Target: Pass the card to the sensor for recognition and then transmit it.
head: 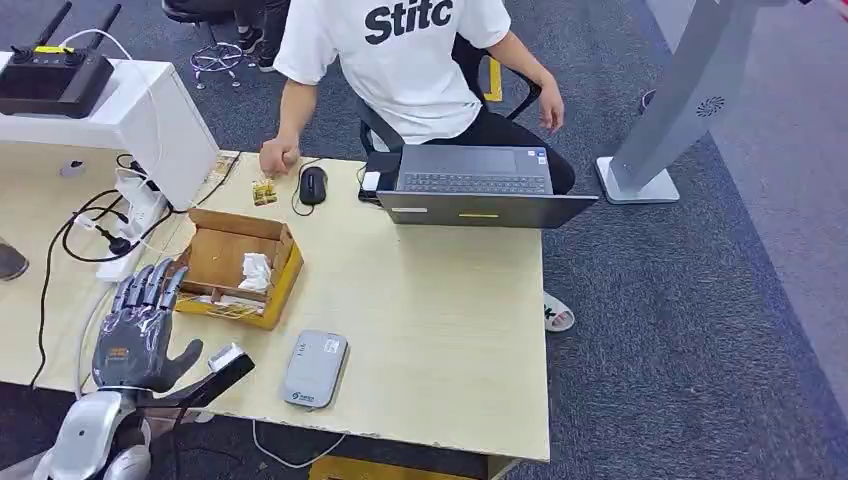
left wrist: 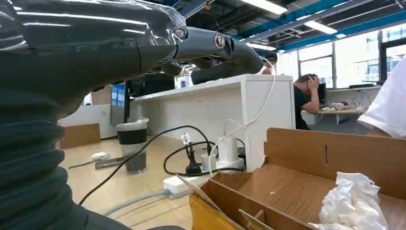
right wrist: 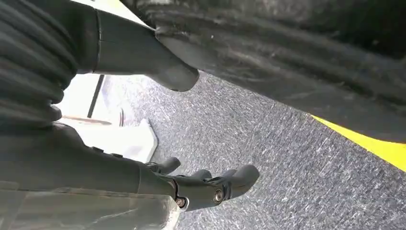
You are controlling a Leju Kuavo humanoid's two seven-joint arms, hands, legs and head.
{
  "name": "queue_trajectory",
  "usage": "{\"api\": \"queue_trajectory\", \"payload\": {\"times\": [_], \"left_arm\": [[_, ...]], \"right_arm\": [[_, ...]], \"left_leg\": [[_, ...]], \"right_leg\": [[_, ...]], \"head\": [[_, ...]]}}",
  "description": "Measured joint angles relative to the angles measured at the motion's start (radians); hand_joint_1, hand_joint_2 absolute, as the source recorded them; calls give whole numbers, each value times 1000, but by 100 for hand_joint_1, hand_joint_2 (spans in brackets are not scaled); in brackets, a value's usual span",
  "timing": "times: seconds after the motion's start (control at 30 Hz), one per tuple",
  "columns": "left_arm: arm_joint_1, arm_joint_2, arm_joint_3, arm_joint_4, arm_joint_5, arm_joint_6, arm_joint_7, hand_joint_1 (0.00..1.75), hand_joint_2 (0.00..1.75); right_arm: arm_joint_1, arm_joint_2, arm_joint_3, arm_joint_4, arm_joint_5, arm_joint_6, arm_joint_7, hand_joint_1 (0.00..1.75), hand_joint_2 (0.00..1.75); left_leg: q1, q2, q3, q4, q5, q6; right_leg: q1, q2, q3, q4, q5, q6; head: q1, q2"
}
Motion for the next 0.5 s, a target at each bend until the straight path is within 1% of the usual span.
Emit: {"api": "queue_trajectory", "payload": {"times": [0.03, 0.07, 0.27, 0.5], "left_arm": [[-12, -6, 8, 24, 2, 23, -20, 0, 175], [-17, -9, 11, 32, 4, 32, -29, 0, 175], [-61, -32, 13, 84, -13, 46, -45, 0, 175], [-142, -68, 12, 182, -19, 86, -85, 0, 175]], "right_arm": [[-1, 0, 5, 0, 4, 1, 1, 0, 175], [-1, 0, 6, 0, 4, 1, 1, 0, 175], [-1, 0, 10, 0, 6, 4, -5, 0, 175], [-1, 0, 11, 0, 5, 4, -9, 0, 175]], "left_leg": [[0, 0, 0, 0, 0, 0], [0, 0, 0, 0, 0, 0], [0, -2, 0, 0, 0, 0], [0, -2, 0, 0, 0, 0]], "right_leg": [[0, 0, 0, 0, 0, 0], [0, 0, 0, 0, 0, 0], [0, -1, 0, 0, 0, 0], [0, -1, 0, 0, 0, 0]], "head": [[0, 0], [0, 0], [0, 0], [0, 0]]}}
